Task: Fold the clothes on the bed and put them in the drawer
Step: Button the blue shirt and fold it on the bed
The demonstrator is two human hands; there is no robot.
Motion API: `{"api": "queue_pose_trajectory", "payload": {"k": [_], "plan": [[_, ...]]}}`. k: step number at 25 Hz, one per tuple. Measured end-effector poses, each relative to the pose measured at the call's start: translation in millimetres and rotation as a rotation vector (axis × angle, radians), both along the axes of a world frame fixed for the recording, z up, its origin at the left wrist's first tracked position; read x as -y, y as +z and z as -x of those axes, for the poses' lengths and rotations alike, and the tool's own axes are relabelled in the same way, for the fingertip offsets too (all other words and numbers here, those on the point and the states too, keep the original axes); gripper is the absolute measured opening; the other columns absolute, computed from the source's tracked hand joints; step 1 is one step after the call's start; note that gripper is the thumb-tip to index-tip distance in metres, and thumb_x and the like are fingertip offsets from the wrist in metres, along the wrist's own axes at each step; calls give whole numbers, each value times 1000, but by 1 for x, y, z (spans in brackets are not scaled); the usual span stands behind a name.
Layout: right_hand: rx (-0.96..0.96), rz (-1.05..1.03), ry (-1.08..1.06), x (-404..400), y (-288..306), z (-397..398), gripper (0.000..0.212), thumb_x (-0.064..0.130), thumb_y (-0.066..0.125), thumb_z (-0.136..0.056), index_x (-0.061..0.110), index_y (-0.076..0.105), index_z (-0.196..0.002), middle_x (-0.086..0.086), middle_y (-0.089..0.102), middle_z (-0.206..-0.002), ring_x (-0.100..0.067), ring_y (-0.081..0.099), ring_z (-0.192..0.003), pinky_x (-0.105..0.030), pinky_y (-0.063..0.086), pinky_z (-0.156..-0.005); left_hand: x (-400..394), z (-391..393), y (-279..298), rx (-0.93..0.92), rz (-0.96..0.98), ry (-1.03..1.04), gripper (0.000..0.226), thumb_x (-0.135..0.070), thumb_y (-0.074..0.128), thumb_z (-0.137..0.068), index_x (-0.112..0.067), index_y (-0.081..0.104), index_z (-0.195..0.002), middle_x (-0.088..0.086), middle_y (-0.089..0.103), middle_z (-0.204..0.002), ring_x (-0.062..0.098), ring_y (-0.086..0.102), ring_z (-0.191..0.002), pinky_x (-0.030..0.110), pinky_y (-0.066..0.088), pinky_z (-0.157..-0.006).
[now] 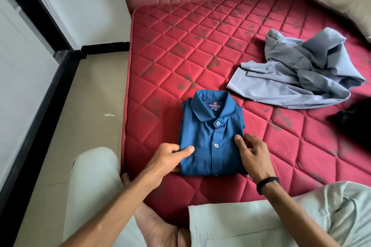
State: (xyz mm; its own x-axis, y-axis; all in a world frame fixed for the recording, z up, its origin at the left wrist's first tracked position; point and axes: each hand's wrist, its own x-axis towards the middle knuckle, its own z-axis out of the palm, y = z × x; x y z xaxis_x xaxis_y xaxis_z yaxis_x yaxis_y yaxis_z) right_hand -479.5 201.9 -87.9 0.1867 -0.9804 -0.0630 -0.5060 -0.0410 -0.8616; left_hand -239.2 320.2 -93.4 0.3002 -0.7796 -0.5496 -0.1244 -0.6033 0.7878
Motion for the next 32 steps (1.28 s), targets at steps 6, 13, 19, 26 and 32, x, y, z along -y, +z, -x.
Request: {"api": "queue_pose_trajectory", "payload": {"k": [6,13,19,26,32], "plan": [[-167,-162,-143,11,22,-19,51,54,67,-91,10,56,-115,-7,65,-107,-28,61,-102,-38,46,-89,22,11,46,472,139,226,42,-61,67,-88,-23,71,-104,-9,72,-88,22,69,-100,30,45,-84],[271,-744,-110,23,38,-16,73,45,95,-59,1,72,-111,-14,78,-99,-31,75,-93,-47,61,-88,45,35,45,-68,-45,353,71,-60,78,-80,-6,60,-123,8,71,-116,25,70,-98,36,57,-85],[464,-506,-225,18,100,58,23,7,77,-88,-5,71,-106,-17,75,-99,-27,72,-81,-41,62,-81,69,95,109,-120,123,111,42,-45,83,-82,-9,74,-100,9,78,-98,24,76,-86,33,61,-76],[475,-170,-527,4,193,250,9,10,76,-90,3,72,-93,-14,74,-96,-21,70,-76,-37,61,-80,132,266,199,-281,310,-346,36,-33,83,-83,-7,77,-106,9,78,-107,23,75,-95,34,61,-87],[366,63,-829,-69,240,436,11,9,74,-92,1,73,-100,2,75,-78,-9,71,-67,-27,59,-73,135,454,224,-410,425,-679,22,-11,76,-89,-2,74,-109,16,75,-107,21,72,-80,39,61,-83]]}}
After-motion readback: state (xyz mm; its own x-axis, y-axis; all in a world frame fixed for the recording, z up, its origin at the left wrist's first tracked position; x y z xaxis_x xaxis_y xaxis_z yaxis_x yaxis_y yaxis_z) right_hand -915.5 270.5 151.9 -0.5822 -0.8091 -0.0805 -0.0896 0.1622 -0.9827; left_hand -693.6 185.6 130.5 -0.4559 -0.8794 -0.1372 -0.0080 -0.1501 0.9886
